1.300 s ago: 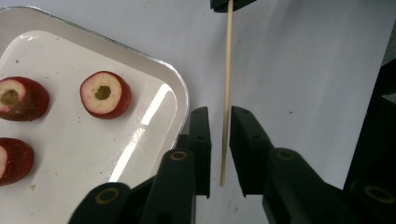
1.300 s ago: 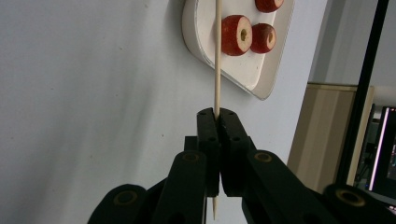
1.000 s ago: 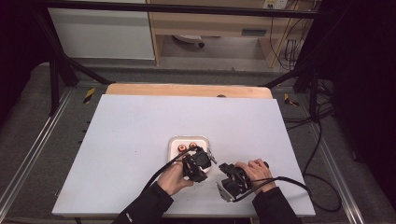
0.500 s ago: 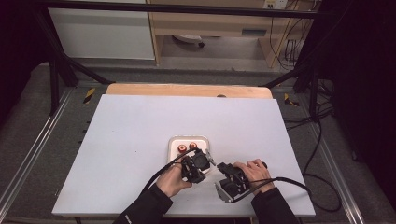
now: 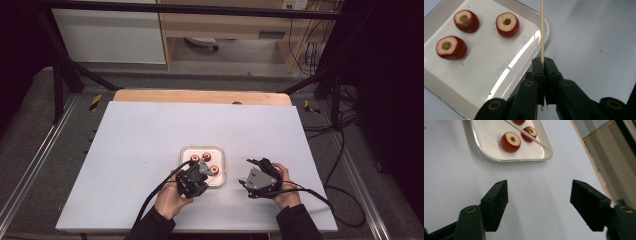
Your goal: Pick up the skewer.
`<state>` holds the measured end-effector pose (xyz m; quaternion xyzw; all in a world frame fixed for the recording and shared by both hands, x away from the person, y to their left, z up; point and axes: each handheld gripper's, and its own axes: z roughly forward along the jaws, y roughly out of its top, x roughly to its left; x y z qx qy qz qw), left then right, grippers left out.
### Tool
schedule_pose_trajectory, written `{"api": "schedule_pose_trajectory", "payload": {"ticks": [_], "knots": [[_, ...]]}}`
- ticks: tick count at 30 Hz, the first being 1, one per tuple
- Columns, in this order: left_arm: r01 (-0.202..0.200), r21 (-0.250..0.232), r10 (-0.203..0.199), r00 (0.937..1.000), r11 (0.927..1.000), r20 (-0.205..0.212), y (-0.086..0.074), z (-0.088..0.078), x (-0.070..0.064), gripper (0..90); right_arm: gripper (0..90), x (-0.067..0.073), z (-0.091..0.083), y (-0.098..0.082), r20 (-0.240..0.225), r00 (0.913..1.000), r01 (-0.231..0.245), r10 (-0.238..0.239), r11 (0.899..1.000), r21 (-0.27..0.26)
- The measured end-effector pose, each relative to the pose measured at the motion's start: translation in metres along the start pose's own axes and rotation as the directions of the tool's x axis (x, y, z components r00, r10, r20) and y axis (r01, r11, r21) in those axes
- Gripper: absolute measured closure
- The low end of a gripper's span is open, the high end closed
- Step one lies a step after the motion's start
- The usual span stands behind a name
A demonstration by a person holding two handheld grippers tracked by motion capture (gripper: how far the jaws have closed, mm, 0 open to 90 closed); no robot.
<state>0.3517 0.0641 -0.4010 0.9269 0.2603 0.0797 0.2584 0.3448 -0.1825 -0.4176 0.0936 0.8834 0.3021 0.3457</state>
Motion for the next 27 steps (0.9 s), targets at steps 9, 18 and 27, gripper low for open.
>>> {"api": "schedule_pose_trajectory", "payload": {"ticks": [9, 18, 27], "knots": [[0.157, -0.252, -0.174, 0.9838, 0.9549, -0.044, -0.04, -0.008, -0.007, 88.5, 13.7, -0.02, 0.005, -0.01, -0.14, 0.8997, -0.405, 0.413, 0.91, 0.087], [0.227, -0.418, -0.27, 0.9619, 0.8795, -0.046, -0.064, -0.012, -0.008, 88.5, 7.5, -0.025, 0.012, -0.008, -0.205, 0.84, -0.487, 0.502, 0.865, 0.124], [0.269, -0.526, -0.323, 0.9464, 0.807, -0.011, -0.08, -0.016, -0.006, 88.5, 4.6, -0.034, 0.018, 0.005, -0.241, 0.8299, -0.478, 0.503, 0.864, 0.16]]}}
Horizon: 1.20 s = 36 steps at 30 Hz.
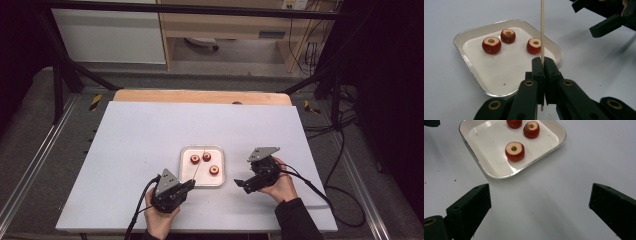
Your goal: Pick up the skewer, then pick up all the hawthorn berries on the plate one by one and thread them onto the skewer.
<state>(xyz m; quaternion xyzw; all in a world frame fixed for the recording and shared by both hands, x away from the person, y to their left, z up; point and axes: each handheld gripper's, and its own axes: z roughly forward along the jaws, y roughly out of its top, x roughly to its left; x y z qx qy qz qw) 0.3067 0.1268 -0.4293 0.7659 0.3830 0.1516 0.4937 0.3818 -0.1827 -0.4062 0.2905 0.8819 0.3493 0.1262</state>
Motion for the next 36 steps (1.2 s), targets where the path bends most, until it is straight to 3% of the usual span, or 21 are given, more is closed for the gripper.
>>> {"api": "schedule_pose_trajectory", "payload": {"ticks": [6, 20, 26, 27, 32, 34, 36], "knots": [[0.007, -0.028, -0.007, 1.0, 0.9996, -0.001, -0.004, -0.001, 0.003, 88.5, 3.9, 0.0, 0.01, 0.018, -0.021, 0.9998, 0.006, -0.005, 0.999, 0.039], [0.025, -0.03, -0.024, 0.9994, 0.9992, 0.025, -0.01, -0.003, 0.01, 88.5, 4.9, 0.007, 0.03, 0.058, -0.064, 0.9916, 0.117, -0.112, 0.99, 0.075], [0.02, -0.022, -0.019, 0.9993, 0.9996, 0.033, -0.011, -0.003, 0.011, 88.5, 7.6, 0.009, 0.042, 0.067, -0.103, 0.981, 0.176, -0.165, 0.978, 0.111], [0.017, -0.02, -0.016, 0.9993, 0.9997, 0.033, -0.011, -0.003, 0.011, 88.5, 9.8, 0.01, 0.048, 0.07, -0.124, 0.9741, 0.205, -0.189, 0.97, 0.132], [0.014, -0.014, -0.014, 0.9992, 0.9998, 0.038, -0.012, -0.001, 0.01, 88.5, 15.4, 0.012, 0.055, 0.075, -0.166, 0.9623, 0.241, -0.215, 0.958, 0.156], [0.012, -0.011, -0.012, 0.9992, 0.9999, 0.037, -0.012, -0.001, 0.011, 88.5, 21.3, 0.013, 0.061, 0.078, -0.193, 0.9482, 0.286, -0.252, 0.943, 0.17], [0.012, -0.008, -0.012, 0.9993, 0.9999, 0.034, -0.012, -0.001, 0.011, 88.5, 24.4, 0.012, 0.064, 0.08, -0.205, 0.9465, 0.286, -0.249, 0.942, 0.176]]}}
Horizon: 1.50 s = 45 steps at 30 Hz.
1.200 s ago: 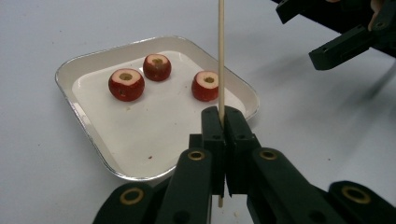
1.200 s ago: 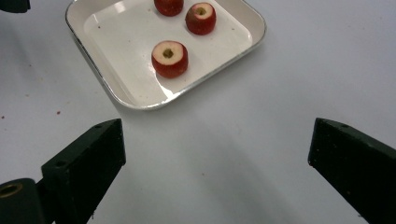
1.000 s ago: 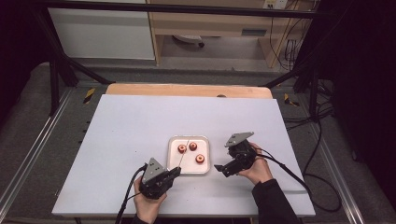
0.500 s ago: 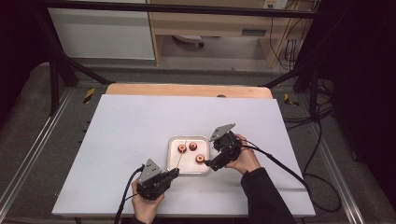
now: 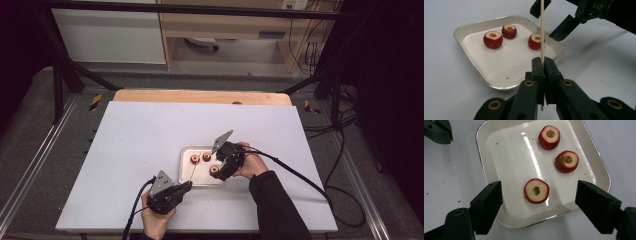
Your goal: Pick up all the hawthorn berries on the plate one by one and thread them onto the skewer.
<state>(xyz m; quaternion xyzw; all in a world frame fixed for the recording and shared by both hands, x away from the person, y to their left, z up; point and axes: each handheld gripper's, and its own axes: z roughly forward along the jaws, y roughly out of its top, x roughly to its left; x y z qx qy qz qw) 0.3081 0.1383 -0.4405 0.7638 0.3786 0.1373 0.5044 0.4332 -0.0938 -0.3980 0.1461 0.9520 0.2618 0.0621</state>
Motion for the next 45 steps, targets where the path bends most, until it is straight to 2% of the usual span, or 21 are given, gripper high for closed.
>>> {"api": "schedule_pose_trajectory", "payload": {"ticks": [1, 3, 5, 6, 12, 20, 24, 27, 35, 41, 42, 43, 45], "knots": [[-0.002, -0.001, 0.002, 1.0, 1.0, 0.0, 0.0, 0.0, 0.0, 88.5, 24.4, 0.0, 0.0, 0.0, 0.0, 1.0, 0.0, 0.0, 1.0, 0.0], [0.0, -0.002, 0.0, 1.0, 1.0, -0.001, 0.0, -0.001, 0.0, 88.5, 32.2, -0.002, 0.004, 0.001, -0.002, 1.0, 0.006, -0.006, 1.0, 0.024], [0.002, -0.001, -0.002, 1.0, 1.0, 0.002, 0.0, -0.001, 0.0, 88.5, 34.4, -0.003, 0.005, 0.002, -0.005, 0.9999, 0.012, -0.012, 1.0, 0.026], [-0.001, 0.0, 0.001, 1.0, 1.0, 0.002, 0.0, -0.001, 0.001, 88.5, 39.7, -0.004, 0.008, 0.003, -0.017, 0.9994, 0.029, -0.029, 0.999, 0.044], [-0.005, 0.009, 0.005, 1.0, 0.9999, 0.003, -0.001, 0.001, 0.001, 88.5, 47.7, -0.005, 0.016, 0.005, -0.048, 0.9974, 0.058, -0.054, 0.996, 0.072], [-0.006, 0.012, 0.006, 1.0, 0.9999, 0.007, -0.001, 0.001, 0.001, 88.5, 52.8, -0.007, 0.022, 0.006, -0.078, 0.9957, 0.057, -0.05, 0.994, 0.098], [-0.008, 0.014, 0.008, 0.9999, 0.9999, 0.007, -0.001, 0.001, 0.001, 88.5, 54.8, -0.007, 0.025, 0.005, -0.086, 0.9941, 0.075, -0.066, 0.992, 0.099], [-0.008, 0.013, 0.008, 1.0, 0.9999, 0.005, -0.001, 0.001, 0.001, 88.5, 58.3, -0.008, 0.026, 0.005, -0.087, 0.9941, 0.074, -0.065, 0.992, 0.103], [-0.01, 0.014, 0.01, 0.9999, 0.9999, 0.007, -0.001, 0.001, 0.001, 88.5, 59.2, -0.007, 0.029, 0.004, -0.083, 0.9929, 0.095, -0.085, 0.987, 0.127], [-0.008, 0.011, 0.008, 0.9999, 0.9999, 0.008, -0.001, 0.001, 0.001, 88.5, 59.6, -0.006, 0.026, 0.005, -0.073, 0.9946, 0.082, -0.075, 0.991, 0.108], [-0.008, 0.01, 0.008, 0.9999, 0.9999, 0.008, -0.001, 0.001, 0.001, 88.5, 59.6, -0.006, 0.021, 0.005, -0.068, 0.9961, 0.062, -0.056, 0.994, 0.086], [-0.007, 0.009, 0.007, 0.9999, 0.9999, 0.008, -0.001, 0.0, 0.001, 88.5, 59.6, -0.006, 0.021, 0.005, -0.068, 0.9961, 0.062, -0.056, 0.994, 0.086], [-0.007, 0.002, 0.007, 0.9999, 1.0, 0.008, -0.001, 0.0, 0.0, 88.5, 59.6, -0.006, 0.015, 0.006, -0.064, 0.9978, 0.017, -0.013, 0.998, 0.06]]}}
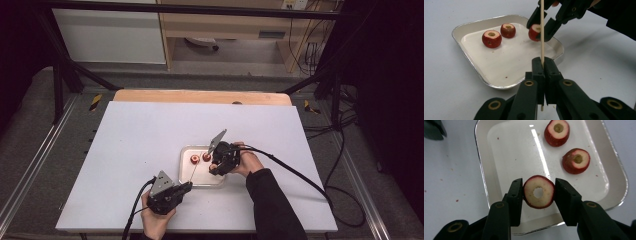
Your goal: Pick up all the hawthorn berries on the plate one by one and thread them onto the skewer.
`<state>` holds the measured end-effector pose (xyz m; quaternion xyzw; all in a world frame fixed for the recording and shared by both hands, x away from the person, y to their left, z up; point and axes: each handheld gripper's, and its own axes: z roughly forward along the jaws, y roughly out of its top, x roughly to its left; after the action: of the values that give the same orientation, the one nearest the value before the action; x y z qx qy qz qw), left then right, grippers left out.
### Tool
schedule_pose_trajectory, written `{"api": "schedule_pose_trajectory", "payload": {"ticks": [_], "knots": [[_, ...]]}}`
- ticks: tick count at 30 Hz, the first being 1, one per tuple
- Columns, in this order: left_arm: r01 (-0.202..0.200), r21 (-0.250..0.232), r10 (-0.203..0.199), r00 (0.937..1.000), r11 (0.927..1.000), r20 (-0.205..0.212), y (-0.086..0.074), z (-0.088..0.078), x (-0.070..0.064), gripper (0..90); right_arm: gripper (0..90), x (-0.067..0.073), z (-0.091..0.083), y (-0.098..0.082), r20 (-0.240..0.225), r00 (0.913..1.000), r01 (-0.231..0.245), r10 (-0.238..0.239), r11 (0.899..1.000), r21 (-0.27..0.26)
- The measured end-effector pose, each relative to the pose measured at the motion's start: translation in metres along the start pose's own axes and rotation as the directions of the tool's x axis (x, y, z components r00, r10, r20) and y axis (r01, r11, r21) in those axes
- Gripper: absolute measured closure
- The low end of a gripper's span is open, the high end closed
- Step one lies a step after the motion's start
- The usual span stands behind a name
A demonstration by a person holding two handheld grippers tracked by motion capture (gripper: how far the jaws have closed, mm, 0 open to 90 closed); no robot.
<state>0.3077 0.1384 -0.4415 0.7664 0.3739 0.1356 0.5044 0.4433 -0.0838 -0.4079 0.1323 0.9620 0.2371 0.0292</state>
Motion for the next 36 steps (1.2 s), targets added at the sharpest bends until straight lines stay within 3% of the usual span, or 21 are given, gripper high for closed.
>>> {"api": "schedule_pose_trajectory", "payload": {"ticks": [5, 6, 8, 9, 12, 14, 15, 16, 17, 24, 25, 26, 27, 28, 30, 31, 32, 33, 34, 35, 36], "knots": [[0.011, -0.012, -0.011, 0.9999, 0.9999, -0.001, -0.001, 0.002, -0.002, 88.5, 59.6, 0.001, -0.017, -0.001, -0.034, 0.9911, -0.131, 0.129, 0.989, -0.072], [0.013, -0.015, -0.014, 0.9999, 0.9998, -0.003, -0.001, 0.003, -0.003, 88.5, 59.6, 0.002, -0.025, -0.003, -0.043, 0.981, -0.193, 0.189, 0.972, -0.131], [0.016, -0.024, -0.017, 0.9999, 0.9996, -0.004, -0.001, 0.004, -0.004, 88.6, 59.6, 0.002, -0.028, -0.004, -0.046, 0.9765, -0.215, 0.211, 0.965, -0.153], [0.017, -0.03, -0.017, 0.9998, 0.9994, -0.005, -0.001, 0.004, -0.005, 88.6, 59.6, 0.003, -0.035, -0.008, -0.063, 0.9586, -0.285, 0.278, 0.934, -0.216], [0.021, -0.041, -0.021, 0.9997, 0.999, -0.008, 0.0, 0.005, -0.007, 88.6, 59.7, 0.004, -0.046, -0.016, -0.082, 0.9346, -0.354, 0.346, 0.886, -0.299], [0.021, -0.051, -0.021, 0.9997, 0.9985, -0.012, 0.0, 0.006, -0.008, 88.6, 59.7, 0.005, -0.054, -0.021, -0.111, 0.9109, -0.409, 0.397, 0.838, -0.36], [0.021, -0.051, -0.021, 0.9997, 0.9985, -0.012, 0.0, 0.006, -0.008, 88.6, 59.7, 0.005, -0.054, -0.021, -0.111, 0.9109, -0.409, 0.397, 0.838, -0.36], [0.021, -0.053, -0.022, 0.9997, 0.9984, -0.01, 0.001, 0.006, -0.01, 88.6, 59.7, 0.007, -0.062, -0.027, -0.156, 0.8777, -0.474, 0.453, 0.771, -0.426], [0.019, -0.055, -0.02, 0.9998, 0.9983, -0.011, 0.001, 0.006, -0.01, 88.6, 59.7, 0.007, -0.064, -0.029, -0.166, 0.8685, -0.489, 0.467, 0.75, -0.446], [0.014, -0.072, -0.014, 0.9999, 0.9973, -0.006, 0.003, 0.01, -0.019, 88.7, 59.8, 0.012, -0.076, -0.043, -0.213, 0.8118, -0.554, 0.544, 0.602, -0.576], [0.014, -0.072, -0.014, 0.9999, 0.9973, -0.006, 0.003, 0.01, -0.019, 88.7, 59.8, 0.012, -0.076, -0.043, -0.213, 0.8118, -0.554, 0.544, 0.602, -0.576], [0.014, -0.071, -0.014, 0.9999, 0.9974, -0.006, 0.003, 0.011, -0.021, 88.7, 59.8, 0.013, -0.079, -0.046, -0.239, 0.7939, -0.571, 0.559, 0.55, -0.609], [0.014, -0.071, -0.014, 0.9999, 0.9974, -0.006, 0.003, 0.011, -0.021, 88.7, 59.8, 0.013, -0.079, -0.046, -0.239, 0.7939, -0.571, 0.559, 0.55, -0.609], [0.018, -0.074, -0.018, 0.9998, 0.9971, -0.001, 0.003, 0.012, -0.022, 88.7, 59.8, 0.014, -0.08, -0.047, -0.262, 0.7791, -0.584, 0.569, 0.506, -0.635], [0.014, -0.077, -0.014, 0.9999, 0.9969, -0.002, 0.004, 0.013, -0.023, 88.6, 59.8, 0.015, -0.081, -0.048, -0.281, 0.7654, -0.595, 0.579, 0.469, -0.653], [0.013, -0.078, -0.013, 0.9999, 0.9968, -0.002, 0.004, 0.013, -0.024, 88.6, 59.8, 0.015, -0.081, -0.048, -0.281, 0.7654, -0.595, 0.579, 0.469, -0.653], [0.012, -0.081, -0.013, 0.9999, 0.9966, -0.004, 0.004, 0.013, -0.025, 88.7, 59.8, 0.016, -0.081, -0.049, -0.306, 0.7496, -0.606, 0.587, 0.423, -0.673], [0.014, -0.081, -0.014, 0.9999, 0.9966, -0.006, 0.004, 0.014, -0.025, 88.7, 59.8, 0.016, -0.081, -0.049, -0.306, 0.7496, -0.606, 0.587, 0.423, -0.673], [0.016, -0.087, -0.017, 0.9998, 0.9961, -0.005, 0.003, 0.014, -0.026, 88.6, 59.8, 0.017, -0.081, -0.048, -0.324, 0.7419, -0.61, 0.587, 0.39, -0.69], [0.016, -0.087, -0.017, 0.9998, 0.9961, -0.005, 0.003, 0.014, -0.026, 88.7, 59.8, 0.017, -0.081, -0.048, -0.324, 0.7419, -0.61, 0.587, 0.39, -0.69], [0.015, -0.091, -0.016, 0.9998, 0.9958, -0.009, 0.003, 0.014, -0.027, 88.6, 59.8, 0.018, -0.082, -0.048, -0.344, 0.7307, -0.619, 0.589, 0.359, -0.698]]}}
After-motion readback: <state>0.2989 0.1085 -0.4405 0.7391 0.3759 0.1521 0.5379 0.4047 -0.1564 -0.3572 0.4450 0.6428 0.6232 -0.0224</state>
